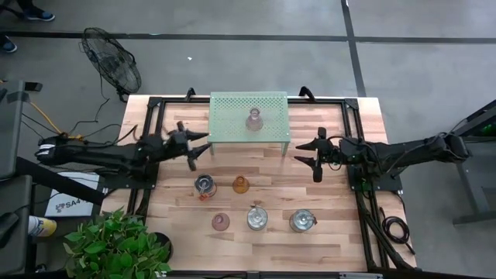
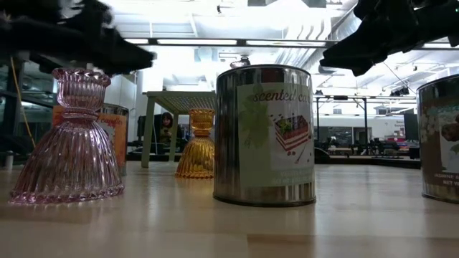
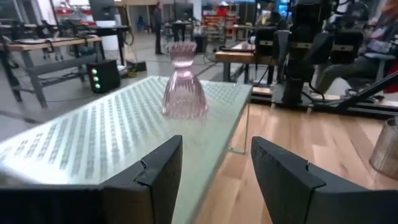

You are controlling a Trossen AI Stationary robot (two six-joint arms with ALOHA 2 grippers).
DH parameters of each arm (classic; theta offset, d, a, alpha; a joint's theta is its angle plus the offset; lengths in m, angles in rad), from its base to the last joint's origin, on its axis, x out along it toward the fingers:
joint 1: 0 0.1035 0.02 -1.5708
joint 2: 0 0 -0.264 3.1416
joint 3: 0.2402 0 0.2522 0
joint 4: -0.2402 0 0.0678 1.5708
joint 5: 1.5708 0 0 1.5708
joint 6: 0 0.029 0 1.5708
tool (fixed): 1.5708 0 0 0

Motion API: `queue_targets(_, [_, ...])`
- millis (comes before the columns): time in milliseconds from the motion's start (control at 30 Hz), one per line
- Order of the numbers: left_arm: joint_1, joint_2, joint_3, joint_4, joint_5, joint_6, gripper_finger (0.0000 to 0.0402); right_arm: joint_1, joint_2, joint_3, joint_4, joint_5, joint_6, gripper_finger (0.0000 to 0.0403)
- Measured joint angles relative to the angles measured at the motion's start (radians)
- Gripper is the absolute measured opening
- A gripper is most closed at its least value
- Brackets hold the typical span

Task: Pick & Place candle stick holders
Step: Put the top pink glass candle holder on the shelf

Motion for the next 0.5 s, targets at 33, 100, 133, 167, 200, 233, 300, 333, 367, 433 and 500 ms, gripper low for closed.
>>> queue_targets(33, [0.031,0.047,0.035,0.003,0.025,0.009,0.0188,0.0,0.0,-0.015,0.026,0.003,-0.012,0.0167])
queue_targets(100, [0.092,0.142,0.108,0.001,0.079,0.033,0.0188,0.0,0.0,-0.05,0.088,0.02,-0.015,0.0167])
queue_targets(133, [0.125,0.191,0.147,0.001,0.116,0.044,0.0188,0.0,0.0,-0.069,0.117,0.03,-0.015,0.0167])
queue_targets(167, [0.154,0.243,0.186,0.001,0.152,0.05,0.0188,0.0,0.0,-0.087,0.149,0.038,-0.013,0.0167])
queue_targets(200, [0.181,0.29,0.224,0.0,0.193,0.052,0.0188,0.0,0.0,-0.106,0.179,0.042,-0.011,0.0167])
queue_targets(233, [0.203,0.337,0.261,0.0,0.229,0.052,0.0188,0.0,0.0,-0.122,0.208,0.044,-0.011,0.0167])
queue_targets(300, [0.239,0.431,0.334,0.001,0.277,0.055,0.0188,0.0,0.0,-0.141,0.241,0.044,-0.011,0.0167])
queue_targets(333, [0.251,0.473,0.366,0.0,0.287,0.057,0.0188,0.0,0.0,-0.146,0.25,0.043,-0.01,0.0167])
queue_targets(367, [0.261,0.514,0.396,0.001,0.294,0.058,0.0188,0.0,0.0,-0.148,0.254,0.043,-0.01,0.0167])
queue_targets(433, [0.276,0.589,0.449,0.006,0.299,0.059,0.0188,0.0,0.0,-0.149,0.245,0.043,-0.01,0.0167])
queue_targets(500, [0.285,0.655,0.499,0.013,0.3,0.067,0.0188,0.0,0.0,-0.149,0.241,0.037,-0.01,0.0167])
